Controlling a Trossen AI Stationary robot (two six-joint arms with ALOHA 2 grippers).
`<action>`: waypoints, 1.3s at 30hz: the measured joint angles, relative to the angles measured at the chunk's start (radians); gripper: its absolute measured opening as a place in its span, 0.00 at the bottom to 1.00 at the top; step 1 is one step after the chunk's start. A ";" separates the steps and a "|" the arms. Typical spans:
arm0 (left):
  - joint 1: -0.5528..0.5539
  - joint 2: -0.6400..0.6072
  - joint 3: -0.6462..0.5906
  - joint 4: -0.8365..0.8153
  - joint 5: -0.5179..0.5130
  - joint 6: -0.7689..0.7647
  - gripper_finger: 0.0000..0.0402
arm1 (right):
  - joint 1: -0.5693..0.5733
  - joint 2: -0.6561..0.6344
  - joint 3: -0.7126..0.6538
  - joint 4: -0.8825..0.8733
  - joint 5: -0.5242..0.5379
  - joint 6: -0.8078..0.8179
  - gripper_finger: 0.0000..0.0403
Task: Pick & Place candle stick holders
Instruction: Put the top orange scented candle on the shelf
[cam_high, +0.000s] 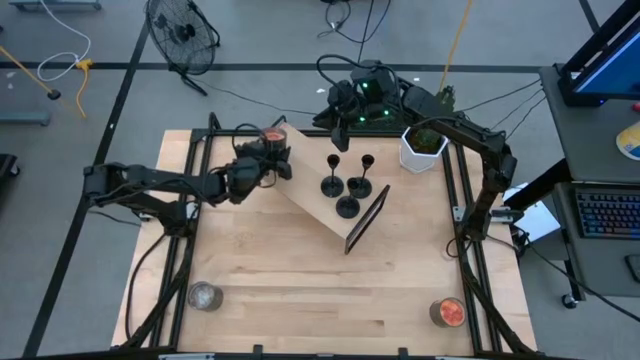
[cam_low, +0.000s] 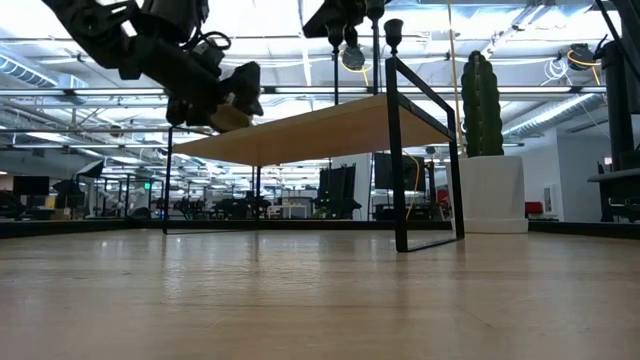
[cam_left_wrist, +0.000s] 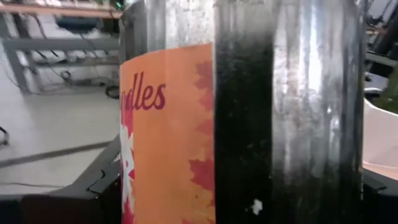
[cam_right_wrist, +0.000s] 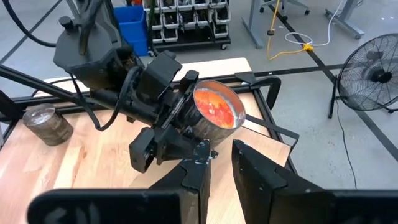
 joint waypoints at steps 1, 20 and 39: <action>-0.001 0.008 -0.004 0.014 -0.014 0.004 0.87 | 0.000 0.000 0.000 -0.001 0.000 0.000 0.15; 0.000 0.102 -0.010 0.100 -0.058 0.096 0.89 | 0.015 0.000 0.000 0.002 0.000 0.000 0.15; -0.056 0.096 -0.008 0.034 -0.025 0.064 0.92 | 0.015 0.000 0.000 0.025 0.000 0.000 0.15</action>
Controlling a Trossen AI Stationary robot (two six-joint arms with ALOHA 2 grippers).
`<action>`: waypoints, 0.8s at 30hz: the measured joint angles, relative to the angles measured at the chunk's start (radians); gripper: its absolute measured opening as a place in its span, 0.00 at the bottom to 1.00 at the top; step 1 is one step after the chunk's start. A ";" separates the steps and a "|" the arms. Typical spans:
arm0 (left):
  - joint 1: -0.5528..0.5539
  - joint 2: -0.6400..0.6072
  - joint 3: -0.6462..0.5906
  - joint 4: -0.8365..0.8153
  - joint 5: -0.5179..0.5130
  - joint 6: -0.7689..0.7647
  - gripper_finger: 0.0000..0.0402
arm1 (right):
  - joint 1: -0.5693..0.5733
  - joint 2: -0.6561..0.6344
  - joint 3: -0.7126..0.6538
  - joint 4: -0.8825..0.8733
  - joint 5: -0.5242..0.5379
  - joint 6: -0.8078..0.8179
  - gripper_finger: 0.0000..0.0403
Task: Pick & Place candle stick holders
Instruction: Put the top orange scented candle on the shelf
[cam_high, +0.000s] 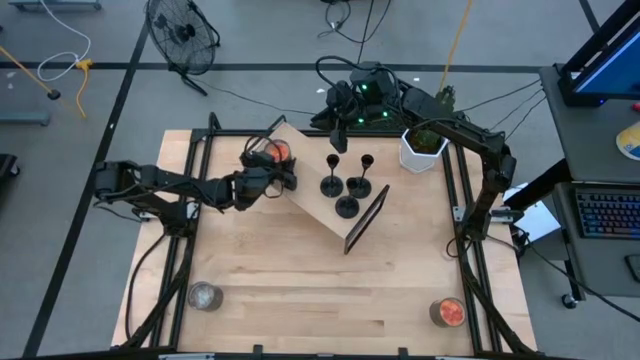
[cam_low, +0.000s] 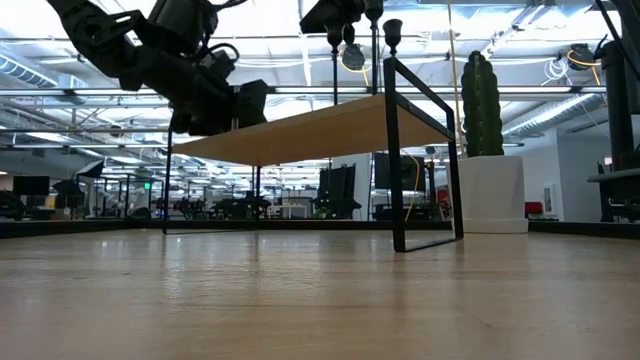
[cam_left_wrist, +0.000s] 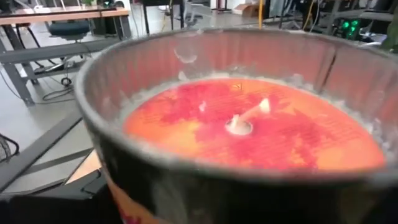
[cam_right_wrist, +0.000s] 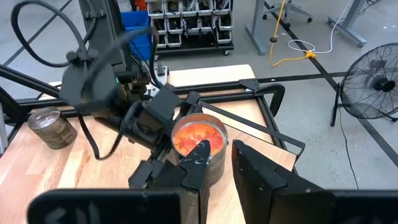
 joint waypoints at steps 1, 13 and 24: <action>0.000 -0.007 0.000 0.001 -0.001 0.007 0.93 | 0.000 0.000 0.000 0.000 0.000 0.000 0.15; 0.007 -0.126 0.001 0.002 -0.027 0.153 0.94 | 0.009 0.000 0.000 -0.001 -0.002 0.000 0.15; 0.035 -0.198 0.001 0.006 -0.036 0.230 0.94 | 0.015 0.000 0.000 -0.004 -0.003 0.000 0.15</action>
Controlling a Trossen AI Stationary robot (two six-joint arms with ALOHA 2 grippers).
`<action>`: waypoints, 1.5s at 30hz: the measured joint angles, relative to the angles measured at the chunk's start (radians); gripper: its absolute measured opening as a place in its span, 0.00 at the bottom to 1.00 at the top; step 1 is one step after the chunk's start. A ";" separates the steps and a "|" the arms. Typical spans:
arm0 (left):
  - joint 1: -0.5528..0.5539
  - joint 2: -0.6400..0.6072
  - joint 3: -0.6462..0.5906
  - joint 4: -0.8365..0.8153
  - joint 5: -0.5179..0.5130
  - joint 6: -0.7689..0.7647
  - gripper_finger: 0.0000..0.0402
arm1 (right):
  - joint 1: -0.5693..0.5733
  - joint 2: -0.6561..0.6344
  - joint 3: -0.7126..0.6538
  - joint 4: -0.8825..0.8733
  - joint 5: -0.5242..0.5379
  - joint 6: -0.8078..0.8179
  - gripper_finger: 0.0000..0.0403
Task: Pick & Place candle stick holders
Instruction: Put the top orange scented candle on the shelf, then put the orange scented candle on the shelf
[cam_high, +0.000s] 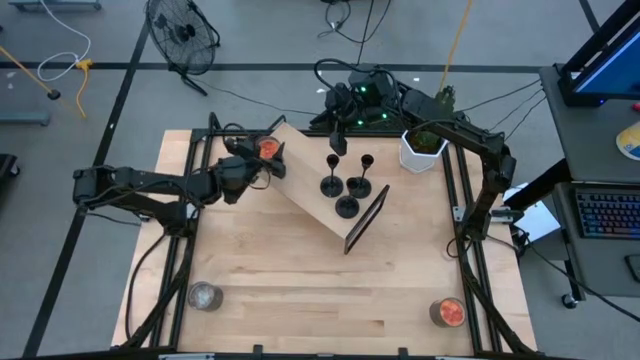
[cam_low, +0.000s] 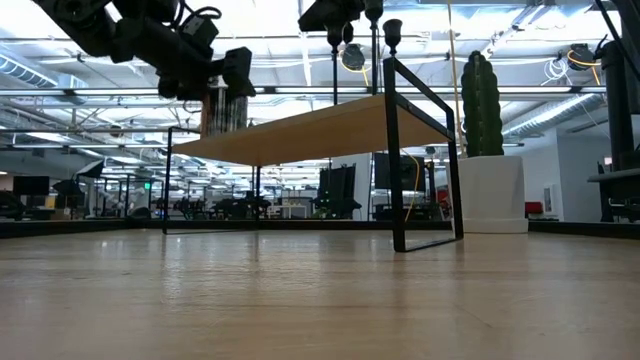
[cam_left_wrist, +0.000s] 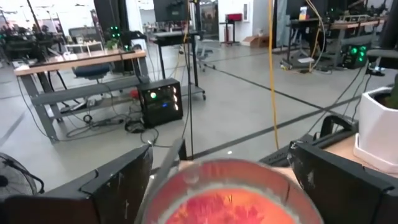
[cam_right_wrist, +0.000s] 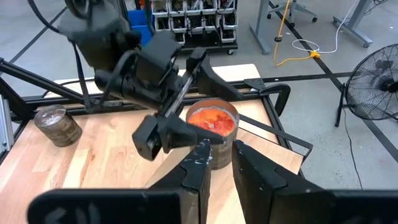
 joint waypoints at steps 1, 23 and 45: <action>0.003 -0.009 0.000 0.000 -0.001 0.010 0.94 | 0.000 0.000 0.000 0.000 0.000 0.000 0.15; -0.133 -0.392 0.001 0.065 0.024 0.099 0.94 | 0.015 -0.064 0.001 -0.065 0.016 -0.021 0.15; -0.393 -0.721 0.001 -0.630 0.142 -0.175 0.94 | 0.342 -0.379 0.001 -0.389 0.436 0.068 0.01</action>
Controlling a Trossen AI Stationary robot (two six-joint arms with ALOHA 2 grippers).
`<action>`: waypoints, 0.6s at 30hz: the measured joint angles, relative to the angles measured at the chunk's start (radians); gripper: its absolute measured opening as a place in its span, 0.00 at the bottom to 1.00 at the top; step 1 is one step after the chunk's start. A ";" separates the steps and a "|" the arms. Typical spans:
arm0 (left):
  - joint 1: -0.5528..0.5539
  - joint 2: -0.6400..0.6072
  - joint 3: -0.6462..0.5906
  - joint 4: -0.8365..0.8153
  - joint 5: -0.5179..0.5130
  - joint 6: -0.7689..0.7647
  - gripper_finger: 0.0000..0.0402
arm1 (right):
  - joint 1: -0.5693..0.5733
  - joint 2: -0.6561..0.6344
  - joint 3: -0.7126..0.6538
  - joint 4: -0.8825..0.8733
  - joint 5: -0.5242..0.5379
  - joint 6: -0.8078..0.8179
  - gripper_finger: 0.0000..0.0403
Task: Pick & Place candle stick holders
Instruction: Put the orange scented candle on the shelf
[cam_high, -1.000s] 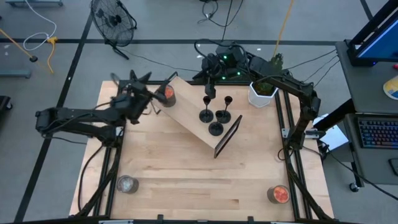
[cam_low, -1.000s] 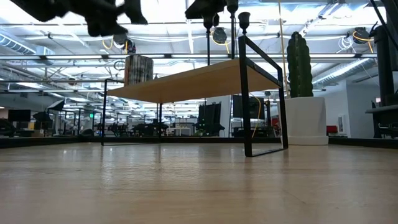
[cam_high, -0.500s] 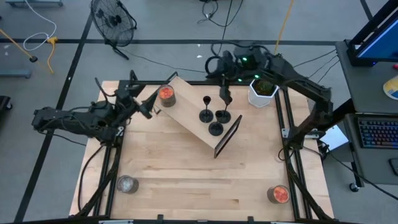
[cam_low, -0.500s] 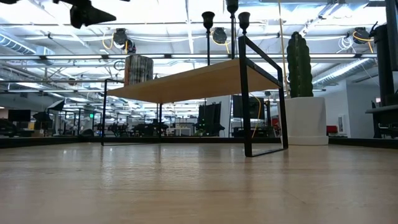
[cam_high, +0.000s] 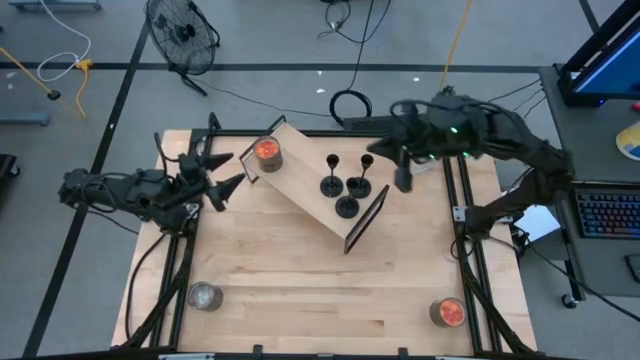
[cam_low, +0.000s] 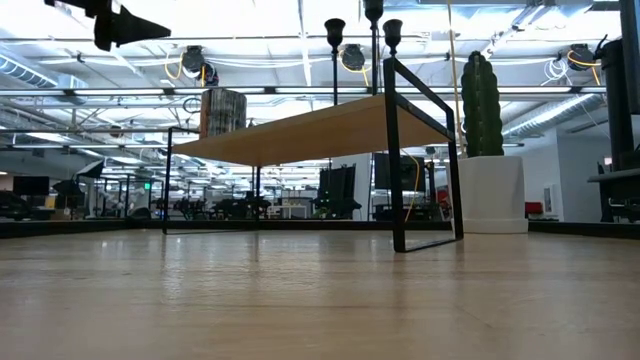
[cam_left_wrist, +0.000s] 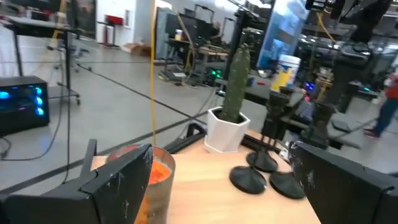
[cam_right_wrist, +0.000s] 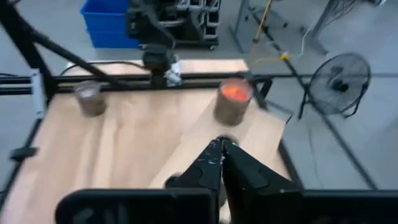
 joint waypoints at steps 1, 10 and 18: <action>-0.005 -0.007 0.000 -0.013 0.007 -0.001 0.94 | 0.019 -0.012 0.000 -0.024 0.011 0.024 0.01; -0.018 -0.020 0.000 -0.114 0.018 -0.052 0.94 | 0.191 -0.086 0.000 -0.323 0.010 0.354 0.00; -0.018 -0.020 0.000 -0.142 0.018 -0.073 0.94 | 0.378 -0.087 -0.023 -0.575 0.008 0.815 0.00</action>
